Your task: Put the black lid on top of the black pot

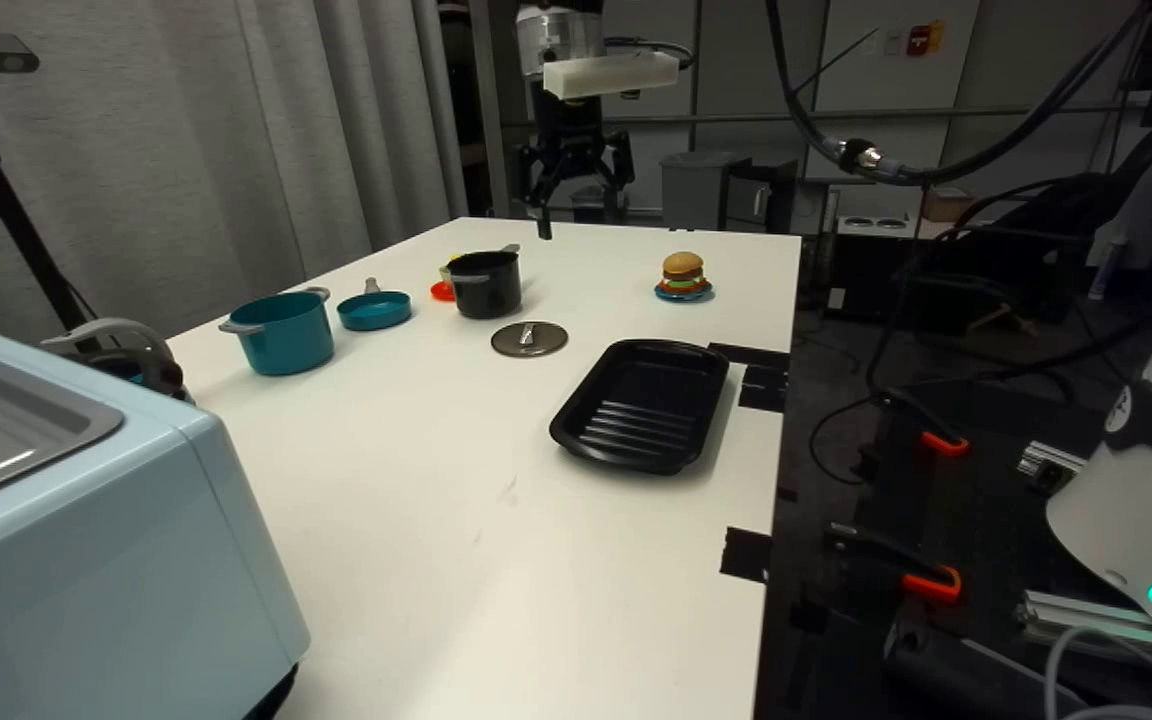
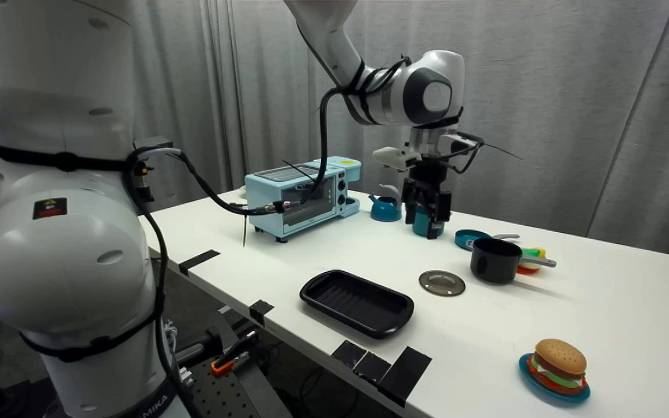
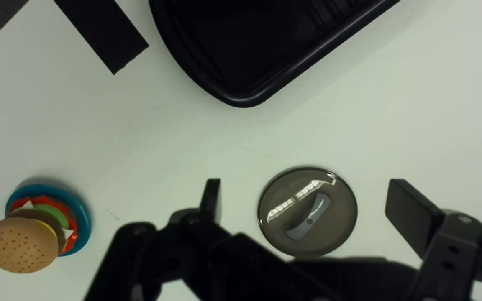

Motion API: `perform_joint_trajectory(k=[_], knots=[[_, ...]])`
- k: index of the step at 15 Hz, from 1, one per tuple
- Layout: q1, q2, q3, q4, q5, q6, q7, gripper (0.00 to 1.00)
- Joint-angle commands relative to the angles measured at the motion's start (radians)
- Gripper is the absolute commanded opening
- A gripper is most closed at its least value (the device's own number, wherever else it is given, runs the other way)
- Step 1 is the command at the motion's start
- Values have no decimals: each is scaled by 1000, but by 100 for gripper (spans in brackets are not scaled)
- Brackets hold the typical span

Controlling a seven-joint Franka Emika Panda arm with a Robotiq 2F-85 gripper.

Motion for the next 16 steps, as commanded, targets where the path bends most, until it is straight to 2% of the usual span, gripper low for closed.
perform_joint_trajectory(k=[1, 9, 16], knots=[[11, 109, -19, 105, 18, 36, 39, 100], [51, 310, -41, 249, 12, 144, 152, 100], [101, 467, -74, 374, 8, 159, 220, 100]])
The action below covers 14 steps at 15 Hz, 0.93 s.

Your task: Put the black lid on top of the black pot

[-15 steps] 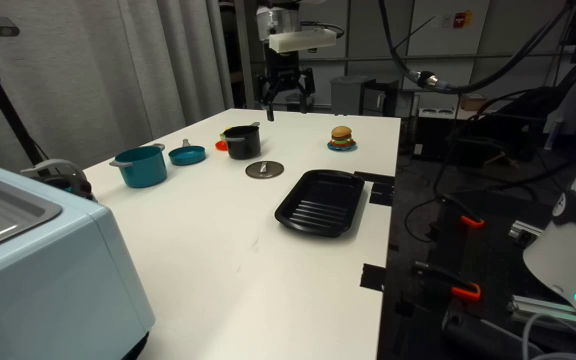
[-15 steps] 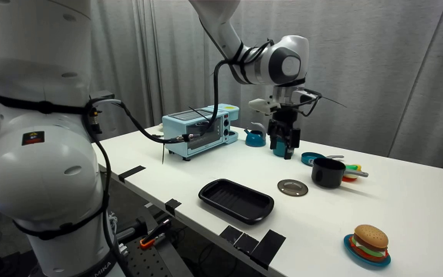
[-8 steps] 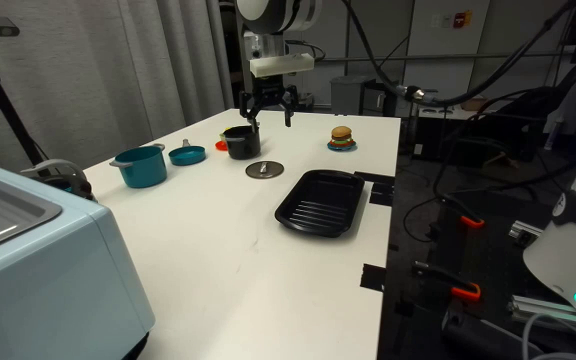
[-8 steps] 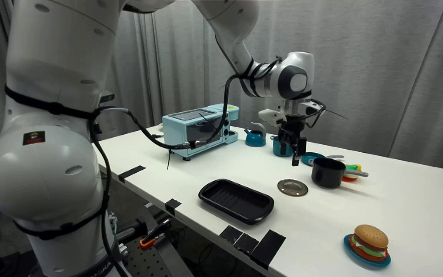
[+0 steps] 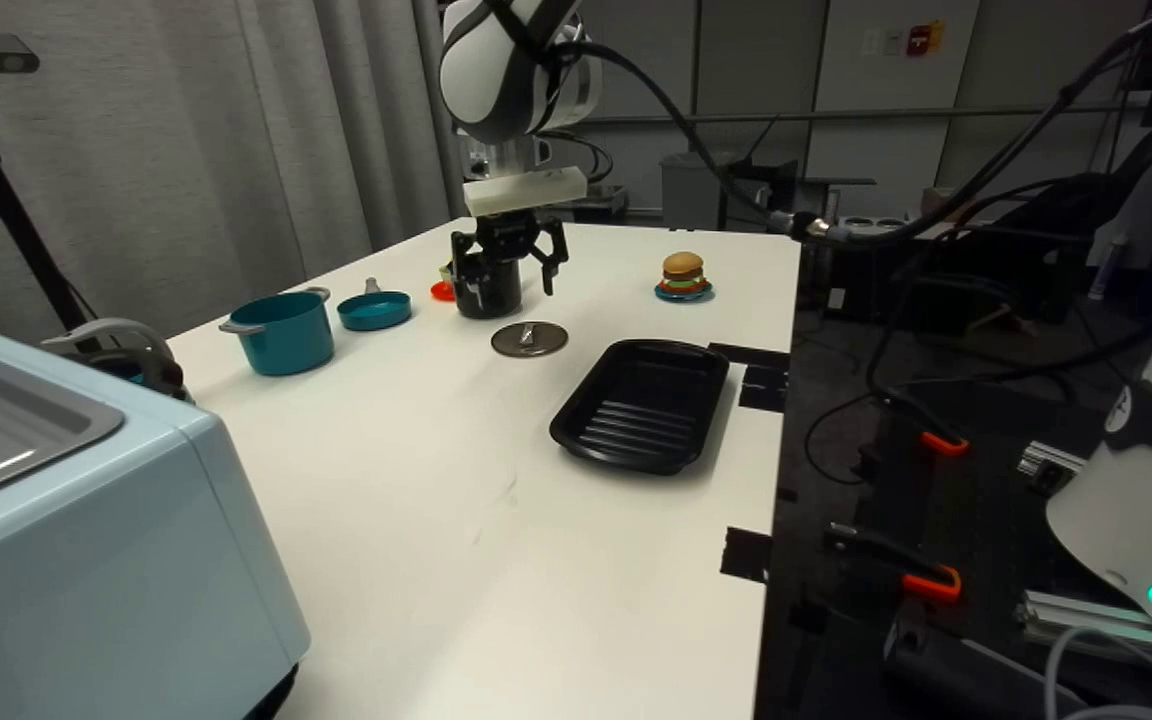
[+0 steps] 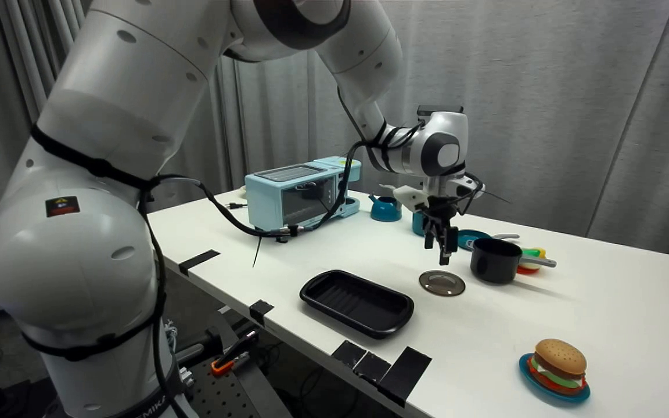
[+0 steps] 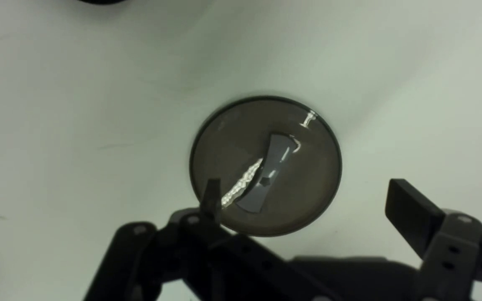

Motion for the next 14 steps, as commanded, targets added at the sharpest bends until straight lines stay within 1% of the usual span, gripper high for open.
perform_joint_trajectory(k=[1, 8, 9, 10, 11, 12, 14], knots=[[38, 88, -39, 90, 6, -2, 40, 100], [48, 168, -60, 144, 10, -8, 67, 100], [47, 173, -63, 147, 11, -9, 67, 75], [45, 178, -65, 151, 12, -11, 66, 73], [45, 182, -69, 155, 12, -10, 66, 66], [43, 187, -72, 160, 12, -11, 66, 56], [41, 188, -74, 170, 13, -17, 64, 42]])
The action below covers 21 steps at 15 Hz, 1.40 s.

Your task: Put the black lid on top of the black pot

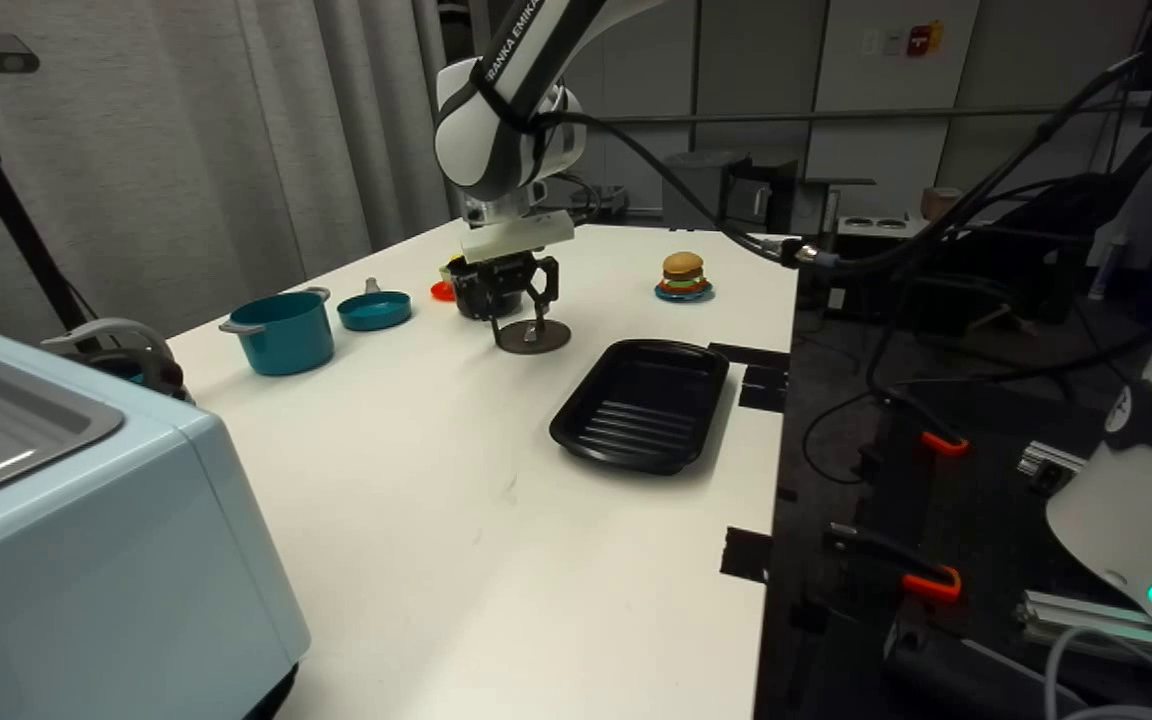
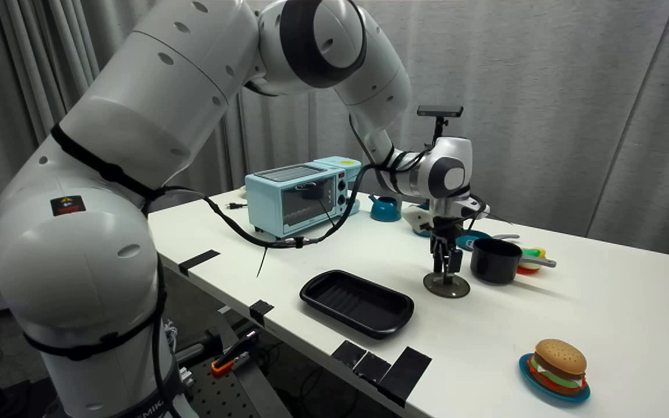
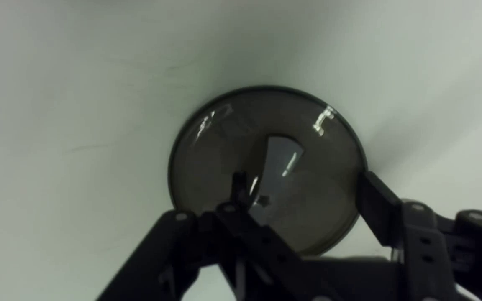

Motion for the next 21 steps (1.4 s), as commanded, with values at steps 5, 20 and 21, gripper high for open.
perform_joint_trajectory(k=[5, 20, 21], knots=[[11, 30, -27, 56, 15, -22, 14, 6], [-26, -159, -2, 33, 27, -221, -59, 4], [-36, -167, -4, 43, 30, -230, -64, 4]])
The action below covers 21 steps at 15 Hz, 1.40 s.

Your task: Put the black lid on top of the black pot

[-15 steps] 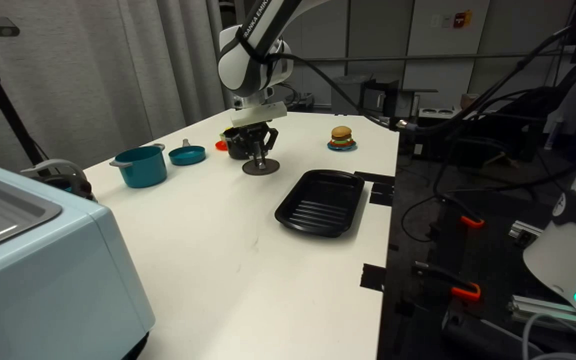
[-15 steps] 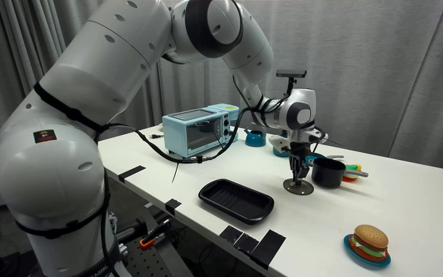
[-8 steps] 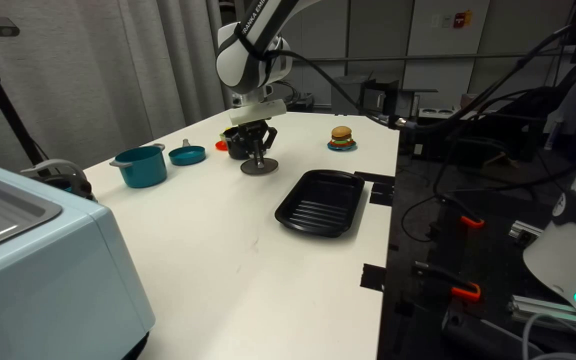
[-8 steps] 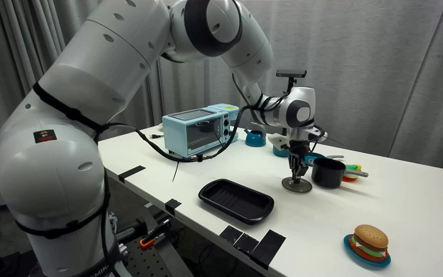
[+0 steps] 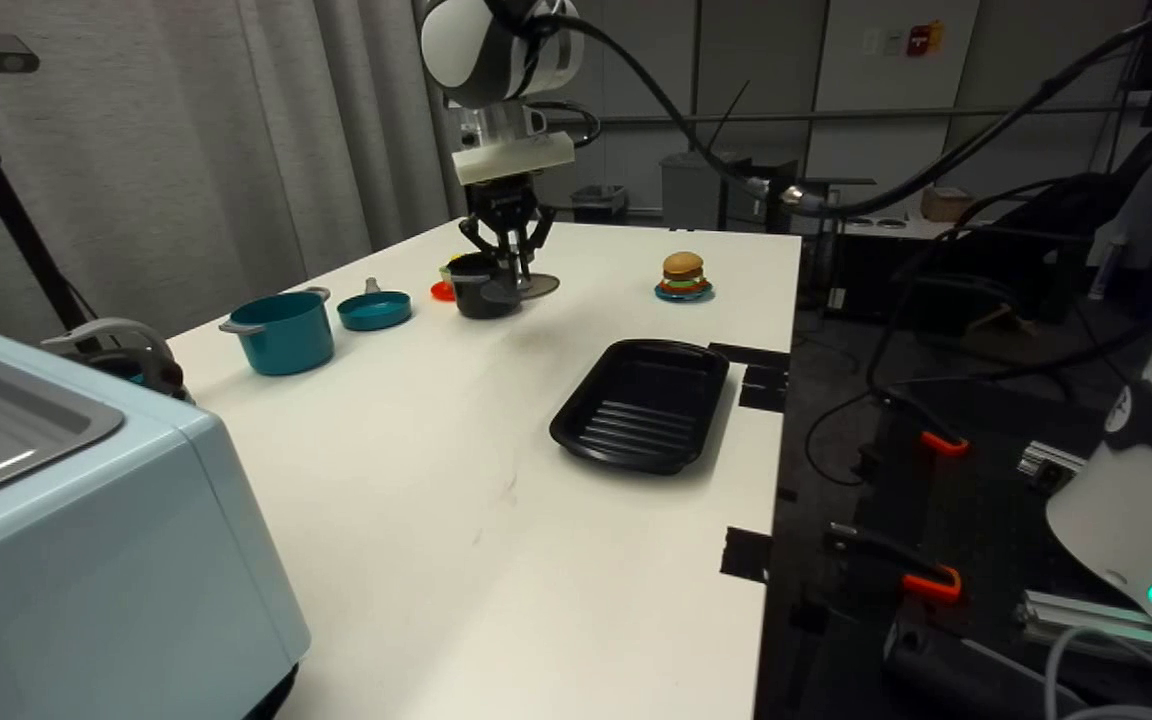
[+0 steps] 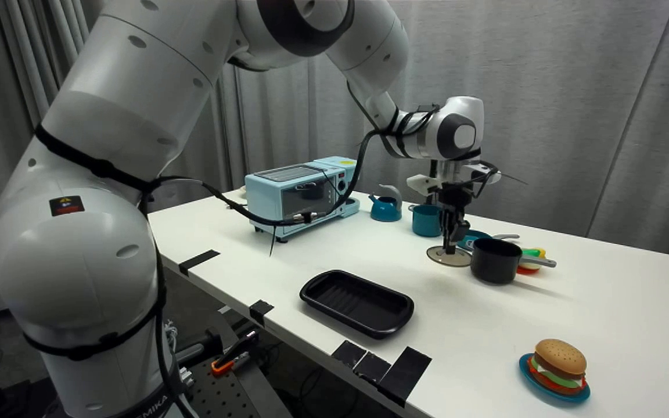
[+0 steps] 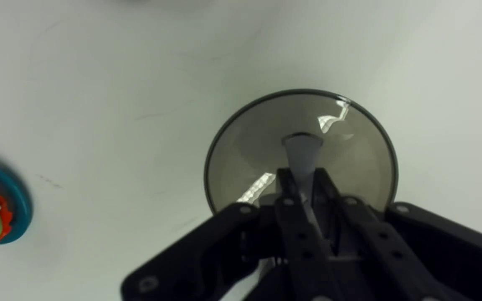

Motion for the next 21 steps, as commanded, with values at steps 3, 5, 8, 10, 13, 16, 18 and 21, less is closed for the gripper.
perform_joint_trajectory(k=[3, 5, 8, 10, 13, 16, 18, 21], knots=[[-47, -26, 9, 78, 42, -85, -50, 4], [-55, 1, 6, 133, 42, -91, -39, 4], [-53, 36, 2, 190, 37, -72, -12, 4], [-52, 65, 3, 234, 42, -73, 4, 4], [-52, 116, 1, 304, 50, -75, 30, 4], [-51, 169, -4, 372, 51, -78, 55, 4], [-51, 205, -10, 416, 46, -76, 75, 4], [-49, 254, -24, 478, 34, -73, 106, 4]])
